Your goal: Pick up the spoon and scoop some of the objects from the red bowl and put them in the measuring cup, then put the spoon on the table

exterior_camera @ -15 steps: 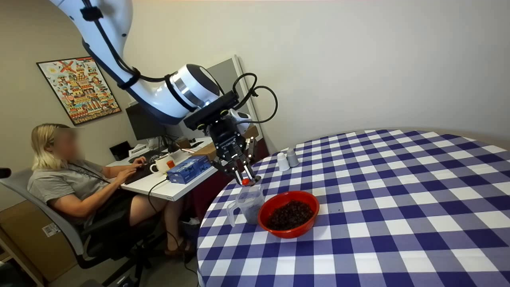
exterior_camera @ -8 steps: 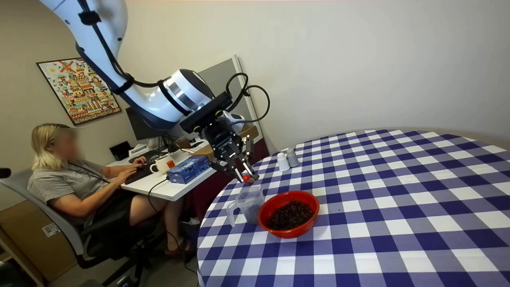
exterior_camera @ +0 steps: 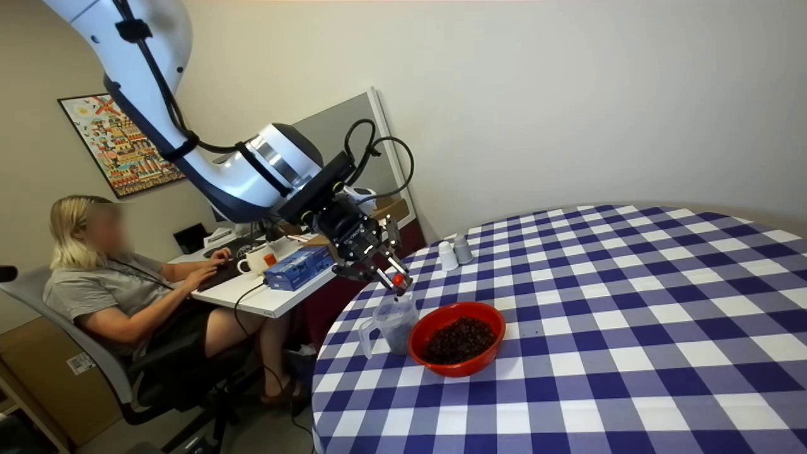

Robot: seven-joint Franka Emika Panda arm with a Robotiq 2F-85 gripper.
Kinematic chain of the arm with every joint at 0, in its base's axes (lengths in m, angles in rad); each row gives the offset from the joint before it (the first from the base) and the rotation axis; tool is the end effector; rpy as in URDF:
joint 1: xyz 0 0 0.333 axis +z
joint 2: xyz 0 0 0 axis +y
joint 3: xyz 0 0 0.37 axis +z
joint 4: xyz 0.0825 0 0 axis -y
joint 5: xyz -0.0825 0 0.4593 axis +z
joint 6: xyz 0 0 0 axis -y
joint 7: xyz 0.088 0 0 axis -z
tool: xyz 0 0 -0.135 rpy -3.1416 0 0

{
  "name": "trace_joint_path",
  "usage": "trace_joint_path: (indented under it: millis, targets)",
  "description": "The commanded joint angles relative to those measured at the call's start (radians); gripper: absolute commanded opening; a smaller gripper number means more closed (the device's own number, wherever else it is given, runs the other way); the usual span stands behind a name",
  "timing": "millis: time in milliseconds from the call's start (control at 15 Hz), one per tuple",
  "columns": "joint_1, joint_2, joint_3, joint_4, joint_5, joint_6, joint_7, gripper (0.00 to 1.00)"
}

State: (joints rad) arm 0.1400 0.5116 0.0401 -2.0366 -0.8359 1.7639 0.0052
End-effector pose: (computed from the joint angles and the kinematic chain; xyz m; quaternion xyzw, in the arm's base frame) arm 0.5824 0.0196 0.1427 0.8255 0.2986 -0.3158 0.3599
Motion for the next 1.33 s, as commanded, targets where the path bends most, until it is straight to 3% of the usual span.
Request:
trace_joint_path:
  millis: [0, 467, 800, 1267]
  targets:
    - [0.010, -0.048, 0.006, -0.067, -0.089, 0.030, 0.083, 0.10]
    - [0.008, -0.077, 0.023, -0.117, -0.190, 0.035, 0.184, 0.10]
    - [-0.039, -0.081, 0.020, -0.087, -0.108, 0.026, 0.136, 0.10]
    - [-0.146, -0.051, -0.052, -0.006, 0.003, 0.006, 0.118, 0.10]
